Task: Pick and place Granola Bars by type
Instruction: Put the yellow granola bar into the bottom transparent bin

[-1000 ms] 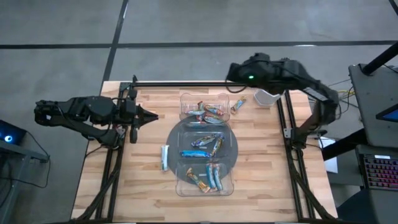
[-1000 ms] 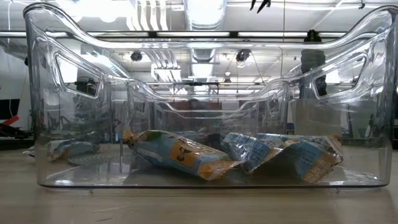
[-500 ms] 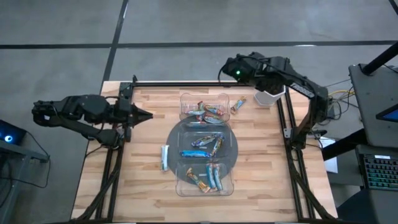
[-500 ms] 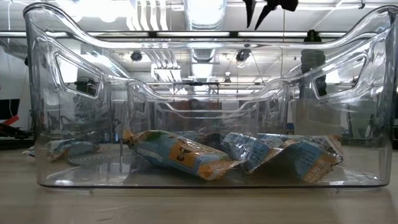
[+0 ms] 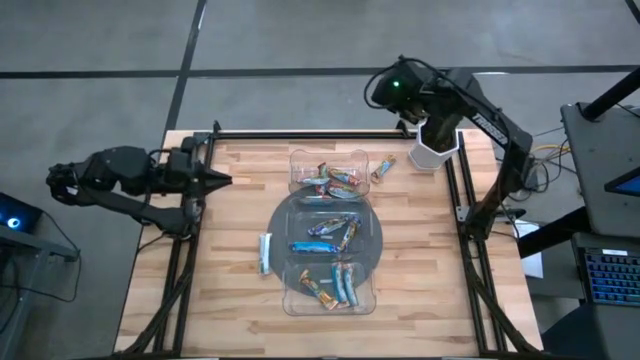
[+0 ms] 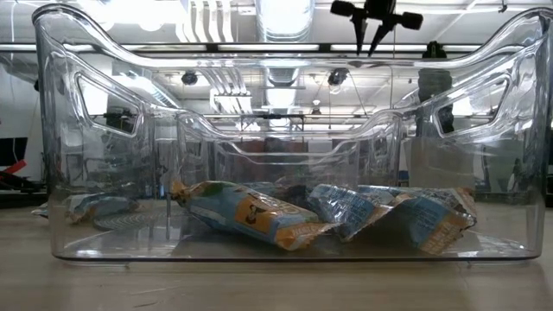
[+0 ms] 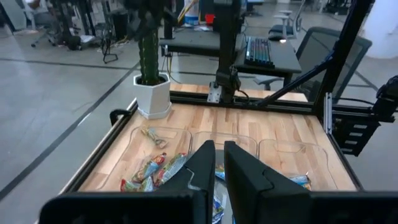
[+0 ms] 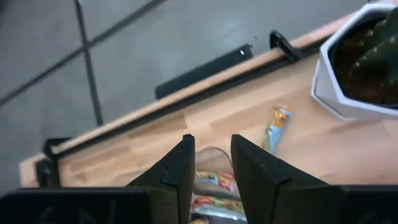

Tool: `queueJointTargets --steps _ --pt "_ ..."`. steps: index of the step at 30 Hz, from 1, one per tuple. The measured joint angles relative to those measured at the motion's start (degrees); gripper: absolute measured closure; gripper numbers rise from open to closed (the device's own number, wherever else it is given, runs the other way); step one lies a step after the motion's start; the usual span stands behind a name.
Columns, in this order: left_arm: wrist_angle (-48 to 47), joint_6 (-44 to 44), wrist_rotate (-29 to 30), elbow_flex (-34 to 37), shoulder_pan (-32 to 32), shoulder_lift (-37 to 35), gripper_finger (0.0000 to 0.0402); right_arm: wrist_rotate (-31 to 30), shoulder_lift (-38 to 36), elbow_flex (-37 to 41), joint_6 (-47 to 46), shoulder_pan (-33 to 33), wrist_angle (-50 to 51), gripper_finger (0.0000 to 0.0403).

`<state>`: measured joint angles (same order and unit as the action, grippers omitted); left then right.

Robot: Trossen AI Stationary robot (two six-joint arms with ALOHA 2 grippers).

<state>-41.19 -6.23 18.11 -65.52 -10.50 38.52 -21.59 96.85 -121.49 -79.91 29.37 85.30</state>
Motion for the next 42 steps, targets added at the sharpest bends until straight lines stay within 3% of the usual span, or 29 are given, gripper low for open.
queueJointTargets --steps 6,21,32,42 --pt "0.0 0.4 0.0 0.0 0.0 -0.2 0.0384 3.6 1.5 1.9 -4.8 1.2 2.8 0.0275" --pt "0.0 -0.5 -0.5 0.0 0.0 -1.2 0.0384 15.8 1.6 18.7 -13.4 2.7 2.4 0.0191" --pt "0.0 -2.9 -0.5 0.0 0.0 -1.3 0.0384 19.2 1.5 31.7 -14.3 6.6 -16.5 0.017" --pt "0.0 -4.5 -0.6 0.0 0.0 -1.3 0.0384 22.0 1.5 40.4 -12.8 11.1 -21.1 0.017"
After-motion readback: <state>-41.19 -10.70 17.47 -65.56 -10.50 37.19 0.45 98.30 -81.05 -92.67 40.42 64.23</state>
